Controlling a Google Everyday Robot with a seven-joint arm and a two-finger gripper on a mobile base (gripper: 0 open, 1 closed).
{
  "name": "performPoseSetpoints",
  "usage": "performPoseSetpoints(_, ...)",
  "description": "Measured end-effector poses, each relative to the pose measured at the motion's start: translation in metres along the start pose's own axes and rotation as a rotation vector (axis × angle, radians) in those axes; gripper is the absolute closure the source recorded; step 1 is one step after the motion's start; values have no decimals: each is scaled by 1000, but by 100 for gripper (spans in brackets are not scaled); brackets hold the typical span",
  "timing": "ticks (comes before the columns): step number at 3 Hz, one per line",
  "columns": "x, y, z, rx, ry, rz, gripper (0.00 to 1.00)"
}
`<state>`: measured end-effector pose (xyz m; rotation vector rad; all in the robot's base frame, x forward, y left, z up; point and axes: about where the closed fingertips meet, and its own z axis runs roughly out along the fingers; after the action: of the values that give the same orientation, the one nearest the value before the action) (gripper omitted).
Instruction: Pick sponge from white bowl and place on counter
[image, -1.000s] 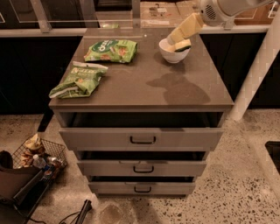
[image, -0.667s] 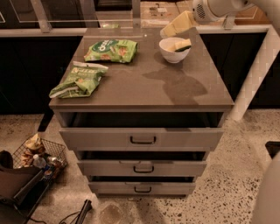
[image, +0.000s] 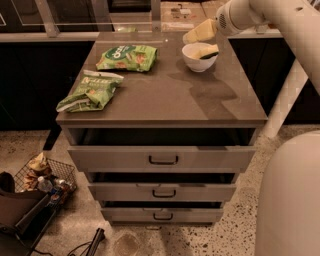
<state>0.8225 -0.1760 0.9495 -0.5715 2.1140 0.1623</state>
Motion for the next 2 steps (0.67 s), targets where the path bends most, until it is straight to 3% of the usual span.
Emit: performPoseSetpoints(2,26,-11,27,45,9,38,0)
